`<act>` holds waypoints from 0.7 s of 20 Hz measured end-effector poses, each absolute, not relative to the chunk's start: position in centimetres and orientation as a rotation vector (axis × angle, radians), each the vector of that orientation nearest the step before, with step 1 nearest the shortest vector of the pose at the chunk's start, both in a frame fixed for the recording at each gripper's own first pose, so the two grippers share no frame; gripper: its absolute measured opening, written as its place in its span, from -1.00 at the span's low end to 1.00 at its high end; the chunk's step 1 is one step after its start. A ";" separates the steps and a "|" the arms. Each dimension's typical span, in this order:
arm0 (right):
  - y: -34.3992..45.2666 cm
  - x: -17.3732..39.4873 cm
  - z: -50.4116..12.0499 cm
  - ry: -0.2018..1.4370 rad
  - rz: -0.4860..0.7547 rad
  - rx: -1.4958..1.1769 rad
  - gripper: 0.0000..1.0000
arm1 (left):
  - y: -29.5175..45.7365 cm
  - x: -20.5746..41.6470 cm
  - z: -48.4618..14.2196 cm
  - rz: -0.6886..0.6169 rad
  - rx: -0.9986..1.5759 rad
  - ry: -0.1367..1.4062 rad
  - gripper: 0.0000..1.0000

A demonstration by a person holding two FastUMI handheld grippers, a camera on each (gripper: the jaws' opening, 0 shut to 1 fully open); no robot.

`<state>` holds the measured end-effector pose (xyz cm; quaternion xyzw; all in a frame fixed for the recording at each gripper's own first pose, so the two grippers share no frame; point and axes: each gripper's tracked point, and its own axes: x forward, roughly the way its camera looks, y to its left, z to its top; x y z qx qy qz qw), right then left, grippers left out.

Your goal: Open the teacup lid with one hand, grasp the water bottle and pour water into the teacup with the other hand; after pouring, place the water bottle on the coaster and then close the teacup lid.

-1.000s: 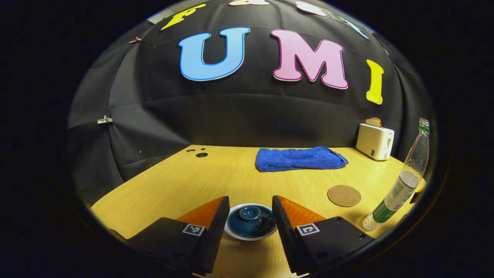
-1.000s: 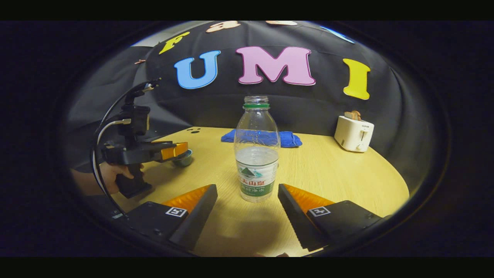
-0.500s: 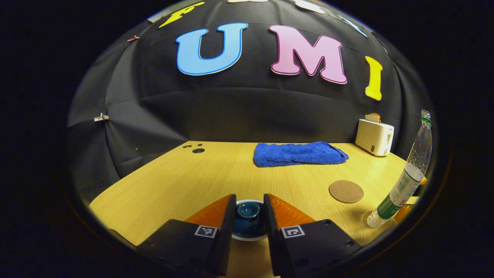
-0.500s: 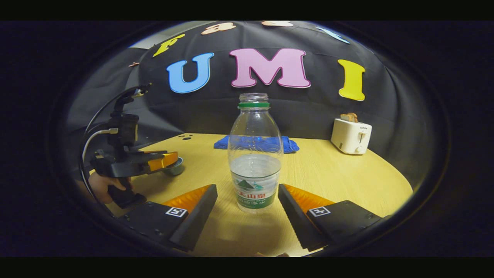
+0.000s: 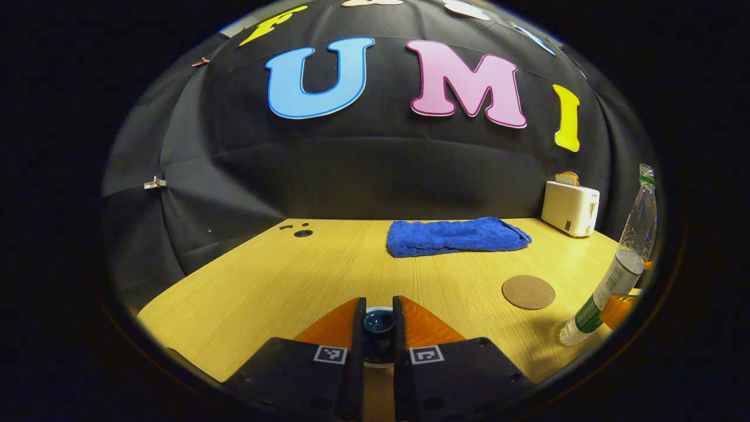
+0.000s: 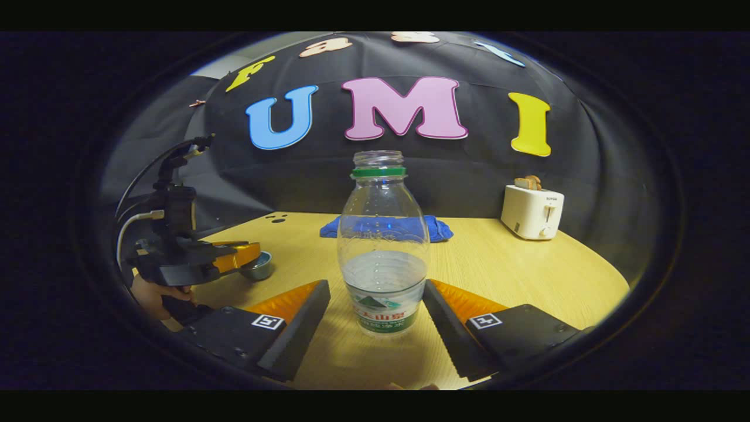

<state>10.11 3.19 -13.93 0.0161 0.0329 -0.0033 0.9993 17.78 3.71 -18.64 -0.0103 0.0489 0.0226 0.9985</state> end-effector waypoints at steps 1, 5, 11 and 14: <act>3.2 10.3 -13.7 0.058 -0.009 0.035 0.96 | 3.8 17.6 -18.4 0.049 -0.033 0.093 -0.53; 3.3 11.5 -12.9 0.033 -0.014 0.052 0.96 | 4.4 17.2 -17.5 0.067 -0.074 0.081 -0.55; 3.2 13.3 -12.4 0.003 -0.029 0.058 1.00 | 6.1 15.3 -16.1 0.109 -0.073 0.061 -0.54; 2.9 13.8 -12.5 -0.002 -0.040 0.048 1.00 | 7.4 13.6 -15.3 0.127 -0.085 0.059 -0.54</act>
